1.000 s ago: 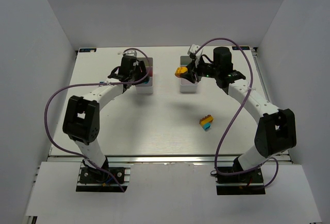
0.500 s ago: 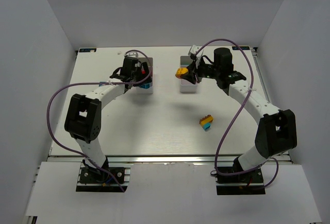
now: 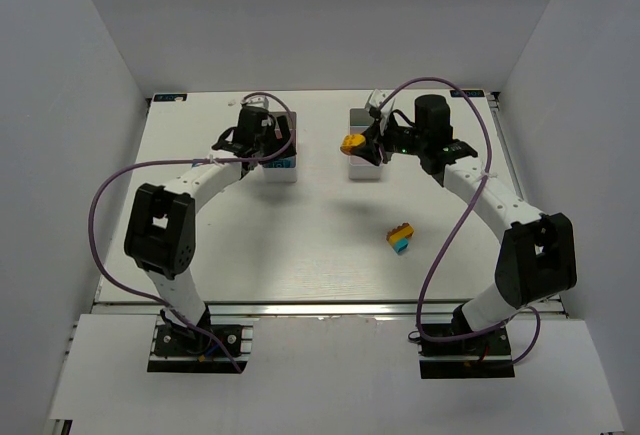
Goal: Sort the legos into containers by color
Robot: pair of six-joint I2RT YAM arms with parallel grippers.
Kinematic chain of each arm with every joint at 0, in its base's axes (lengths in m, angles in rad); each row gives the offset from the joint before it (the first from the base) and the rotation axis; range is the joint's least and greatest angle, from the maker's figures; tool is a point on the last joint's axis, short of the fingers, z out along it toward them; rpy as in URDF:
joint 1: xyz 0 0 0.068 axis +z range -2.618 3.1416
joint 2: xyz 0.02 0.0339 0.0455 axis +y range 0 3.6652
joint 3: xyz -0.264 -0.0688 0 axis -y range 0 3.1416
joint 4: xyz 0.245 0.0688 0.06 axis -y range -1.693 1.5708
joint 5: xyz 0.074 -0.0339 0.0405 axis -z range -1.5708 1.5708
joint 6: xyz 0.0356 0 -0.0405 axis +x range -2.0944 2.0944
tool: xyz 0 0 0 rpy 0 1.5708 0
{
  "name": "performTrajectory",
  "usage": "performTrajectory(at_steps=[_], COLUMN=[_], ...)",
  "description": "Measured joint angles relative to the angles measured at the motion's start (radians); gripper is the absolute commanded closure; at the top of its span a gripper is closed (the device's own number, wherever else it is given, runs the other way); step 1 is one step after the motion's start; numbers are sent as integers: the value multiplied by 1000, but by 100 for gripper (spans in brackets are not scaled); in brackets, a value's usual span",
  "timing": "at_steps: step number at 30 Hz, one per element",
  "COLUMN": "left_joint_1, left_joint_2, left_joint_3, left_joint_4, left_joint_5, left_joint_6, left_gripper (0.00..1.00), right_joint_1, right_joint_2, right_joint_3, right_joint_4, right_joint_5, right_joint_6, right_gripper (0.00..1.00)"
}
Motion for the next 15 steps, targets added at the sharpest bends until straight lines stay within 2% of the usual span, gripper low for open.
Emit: performTrajectory(at_steps=[7, 11, 15], left_joint_1=[0, 9, 24], left_joint_2=[-85, -208, -374], left_joint_3=[13, 8, -32], left_joint_4=[-33, -60, -91], left_joint_5=[-40, -77, -130], left_joint_6=[7, 8, 2], left_gripper=[2, 2, 2], right_joint_1=[-1, -18, -58], right_joint_2=[0, 11, 60], right_joint_3=[-1, 12, 69], right_joint_4=[-4, -29, -84], right_joint_5=[28, 74, 129], right_joint_6=[-40, -112, -210], right_gripper=[96, 95, 89])
